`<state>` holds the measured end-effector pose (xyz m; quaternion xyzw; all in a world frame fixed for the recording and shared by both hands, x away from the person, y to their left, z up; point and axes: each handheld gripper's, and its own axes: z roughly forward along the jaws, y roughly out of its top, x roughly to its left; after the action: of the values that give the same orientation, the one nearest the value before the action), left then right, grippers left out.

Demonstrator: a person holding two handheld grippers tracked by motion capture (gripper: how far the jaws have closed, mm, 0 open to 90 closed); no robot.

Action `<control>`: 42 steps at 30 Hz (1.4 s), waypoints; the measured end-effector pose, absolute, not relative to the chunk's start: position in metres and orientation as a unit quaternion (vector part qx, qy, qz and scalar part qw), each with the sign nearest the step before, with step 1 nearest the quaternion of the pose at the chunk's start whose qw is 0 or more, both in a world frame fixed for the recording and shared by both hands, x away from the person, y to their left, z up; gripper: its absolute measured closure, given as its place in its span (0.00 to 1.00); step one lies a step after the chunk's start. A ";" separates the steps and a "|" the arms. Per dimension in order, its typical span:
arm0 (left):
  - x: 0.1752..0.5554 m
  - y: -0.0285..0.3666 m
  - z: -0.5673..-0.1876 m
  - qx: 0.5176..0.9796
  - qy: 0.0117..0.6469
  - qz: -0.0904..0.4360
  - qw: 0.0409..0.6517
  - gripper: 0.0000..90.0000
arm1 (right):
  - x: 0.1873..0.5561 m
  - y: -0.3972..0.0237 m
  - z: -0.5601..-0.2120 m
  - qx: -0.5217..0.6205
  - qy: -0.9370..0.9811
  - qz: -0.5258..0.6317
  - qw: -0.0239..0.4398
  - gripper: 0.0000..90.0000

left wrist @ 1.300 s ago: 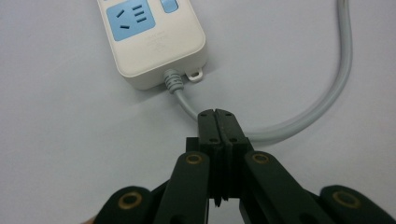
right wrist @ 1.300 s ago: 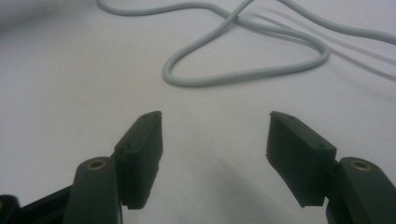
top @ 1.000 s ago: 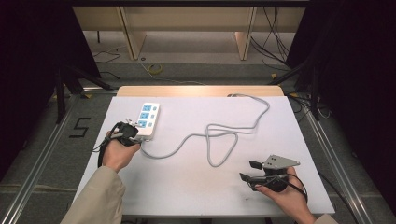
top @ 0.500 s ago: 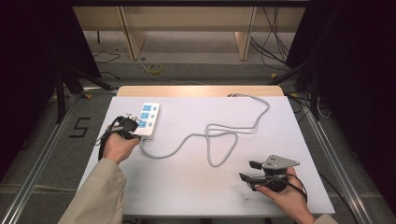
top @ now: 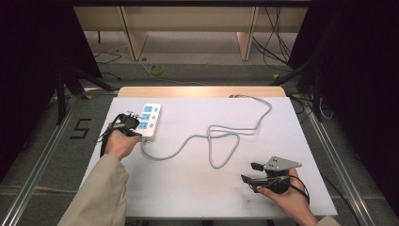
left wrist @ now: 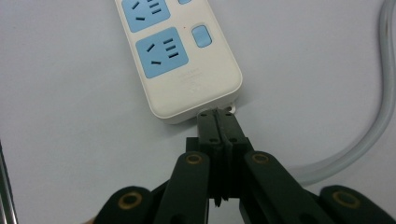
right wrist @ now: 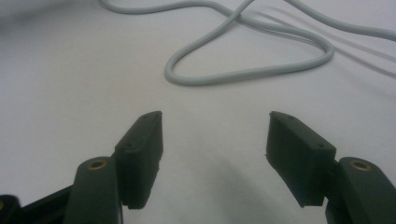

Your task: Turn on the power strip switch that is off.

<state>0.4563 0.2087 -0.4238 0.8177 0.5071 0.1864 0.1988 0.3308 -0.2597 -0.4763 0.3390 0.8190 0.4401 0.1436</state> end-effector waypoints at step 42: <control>0.500 0.197 -0.416 0.823 0.496 0.199 0.192 1.00 | 0.333 -0.261 -0.478 0.341 0.819 0.439 0.143 0.41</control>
<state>0.5002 0.1970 -0.4164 0.8232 0.4960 0.1991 0.1917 0.3326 -0.2608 -0.4780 0.3409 0.8188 0.4393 0.1426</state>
